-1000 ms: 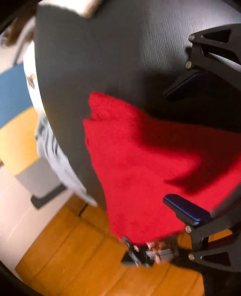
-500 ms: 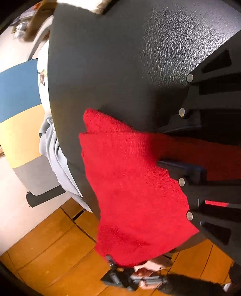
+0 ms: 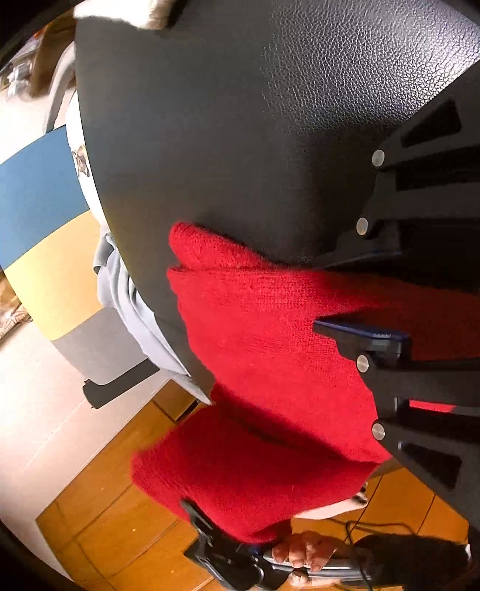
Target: Fold clothes
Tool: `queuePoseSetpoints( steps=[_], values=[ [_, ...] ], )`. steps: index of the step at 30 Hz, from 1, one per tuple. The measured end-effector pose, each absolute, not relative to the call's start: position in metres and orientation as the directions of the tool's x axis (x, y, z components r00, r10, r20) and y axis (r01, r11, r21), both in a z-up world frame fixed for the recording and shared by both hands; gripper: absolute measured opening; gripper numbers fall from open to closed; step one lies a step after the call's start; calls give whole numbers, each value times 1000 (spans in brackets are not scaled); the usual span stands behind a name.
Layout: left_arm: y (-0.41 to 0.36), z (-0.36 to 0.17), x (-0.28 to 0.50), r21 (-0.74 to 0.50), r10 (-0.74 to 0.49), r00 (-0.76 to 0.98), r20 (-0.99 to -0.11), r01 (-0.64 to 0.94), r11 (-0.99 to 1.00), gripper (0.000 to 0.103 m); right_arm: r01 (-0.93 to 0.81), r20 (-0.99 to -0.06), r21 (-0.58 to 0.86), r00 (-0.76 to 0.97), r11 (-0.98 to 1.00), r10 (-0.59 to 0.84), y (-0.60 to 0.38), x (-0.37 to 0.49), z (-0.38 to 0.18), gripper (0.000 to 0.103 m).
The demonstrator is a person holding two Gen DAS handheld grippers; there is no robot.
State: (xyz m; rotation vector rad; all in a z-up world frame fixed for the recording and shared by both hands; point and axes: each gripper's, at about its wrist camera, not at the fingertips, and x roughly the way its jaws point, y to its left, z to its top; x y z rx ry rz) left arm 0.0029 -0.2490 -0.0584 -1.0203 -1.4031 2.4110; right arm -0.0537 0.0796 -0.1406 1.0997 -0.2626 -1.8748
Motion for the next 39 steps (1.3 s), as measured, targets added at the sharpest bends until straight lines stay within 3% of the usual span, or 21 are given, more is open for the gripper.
queuePoseSetpoints(
  steps=[6,12,13,14,20,25,28,29,30,32,35,39],
  values=[
    [-196,-98,-31,-765,466,-664,-585,259,-590,11,600,-561,590,-177,-541,-809,85,-54,-143,26],
    [-165,-101,-43,-686,419,-622,-662,275,-674,12,592,-542,610,-172,-526,-823,89,-53,-145,26],
    [-163,-103,-46,-663,407,-604,-686,287,-692,14,590,-539,615,-170,-523,-825,90,-53,-146,26],
    [-162,-103,-47,-656,406,-595,-694,290,-697,22,587,-536,620,-168,-521,-827,92,-52,-146,26],
    [-157,-71,-37,-767,566,-567,-599,204,-608,42,576,-513,641,-170,-507,-842,103,-48,-145,27],
    [-188,-36,0,-836,613,-630,-477,111,-537,43,563,-490,661,-177,-496,-854,115,-44,-143,31],
    [-228,-18,41,-828,558,-712,-426,60,-557,44,560,-480,649,-223,-515,-848,130,-35,-137,54],
    [-244,-15,56,-818,525,-738,-423,62,-572,45,568,-484,622,-262,-539,-835,140,-29,-130,70],
    [-260,-17,71,-800,480,-760,-438,86,-594,45,584,-484,602,-276,-545,-831,146,-23,-123,76],
    [-288,-26,100,-765,392,-789,-474,148,-627,45,620,-479,568,-285,-541,-830,157,-11,-106,76],
    [-312,-55,128,-774,353,-792,-499,224,-591,45,731,-465,472,-269,-493,-843,157,10,-68,76],
    [-306,-76,143,-732,313,-775,-549,264,-628,45,902,-480,336,-84,-271,-873,109,47,-9,96]
  ],
)
